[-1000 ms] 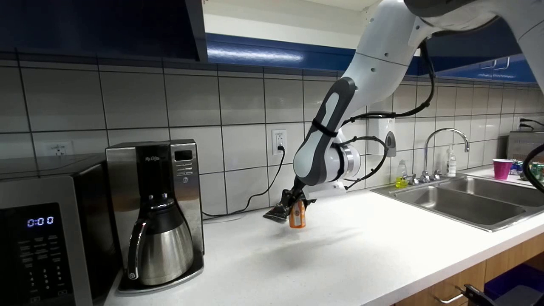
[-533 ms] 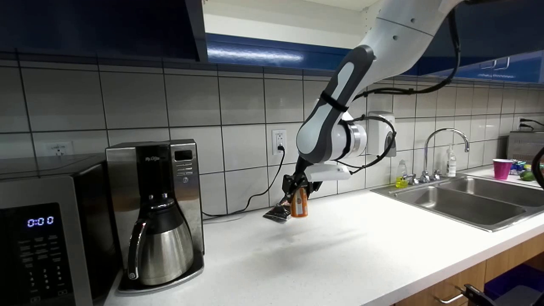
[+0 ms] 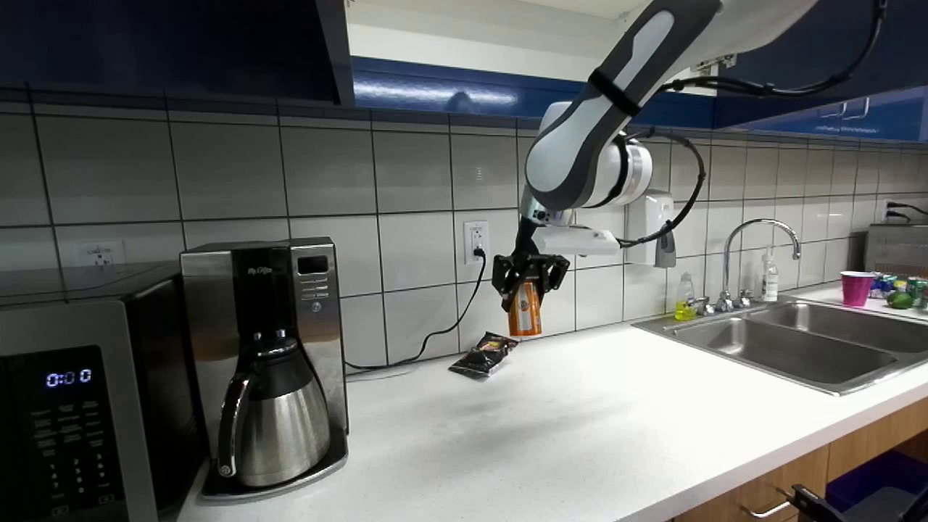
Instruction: Pick up the can of fanta and place on the bottom drawer of the cabinet above
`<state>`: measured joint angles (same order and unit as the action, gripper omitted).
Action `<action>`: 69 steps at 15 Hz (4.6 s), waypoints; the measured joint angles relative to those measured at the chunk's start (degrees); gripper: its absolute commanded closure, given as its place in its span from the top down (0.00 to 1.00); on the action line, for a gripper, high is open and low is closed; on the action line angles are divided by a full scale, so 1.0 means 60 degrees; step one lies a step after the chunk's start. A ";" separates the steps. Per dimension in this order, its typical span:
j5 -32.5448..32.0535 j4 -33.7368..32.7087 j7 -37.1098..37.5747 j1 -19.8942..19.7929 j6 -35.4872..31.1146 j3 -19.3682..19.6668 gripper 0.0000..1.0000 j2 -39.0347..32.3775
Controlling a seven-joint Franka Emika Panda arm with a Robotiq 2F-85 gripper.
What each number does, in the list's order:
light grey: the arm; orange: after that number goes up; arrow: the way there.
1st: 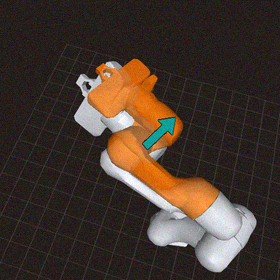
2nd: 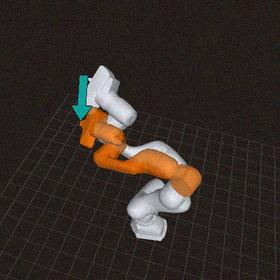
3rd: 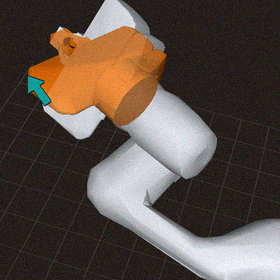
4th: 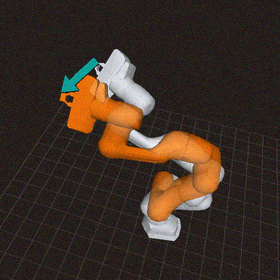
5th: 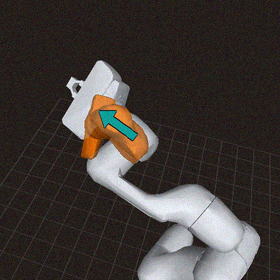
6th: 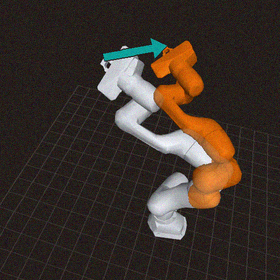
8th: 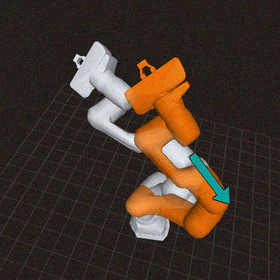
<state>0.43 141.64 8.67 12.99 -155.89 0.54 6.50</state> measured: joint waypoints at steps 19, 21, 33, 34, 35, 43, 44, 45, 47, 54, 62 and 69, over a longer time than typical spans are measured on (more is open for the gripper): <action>-0.0021 -0.3622 0.0323 -0.0577 0.6324 -0.1435 0.38 0.3907; -0.0079 -0.4406 0.0397 -0.0699 0.6724 -0.1551 0.38 0.3855; -0.0723 -0.8912 0.0897 -0.1273 0.8639 -0.1840 0.38 0.1919; -0.0827 -0.9260 0.0977 -0.1298 0.8775 -0.1840 0.38 0.1670; -0.0909 -0.9613 0.1051 -0.1317 0.8911 -0.1840 0.38 0.1410; -0.1679 -1.2410 0.1468 -0.1322 1.0162 -0.1834 0.38 -0.0545; -0.1754 -1.2788 0.1472 -0.1320 1.0393 -0.1827 0.38 -0.0749; -0.1821 -1.3150 0.1472 -0.1315 1.0603 -0.1813 0.38 -0.0943; -0.1945 -1.3802 0.1472 -0.1276 1.0960 -0.1766 0.38 -0.1321; -0.2015 -1.5175 0.1472 -0.1237 1.1391 -0.1669 0.38 -0.2508; -0.2025 -1.6082 0.1472 -0.1234 1.1326 -0.1584 0.38 -0.3470; -0.2025 -1.6346 0.1473 -0.1181 1.1333 -0.1584 1.00 -0.3795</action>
<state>-11.72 43.57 17.50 5.91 -87.89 -8.97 -16.27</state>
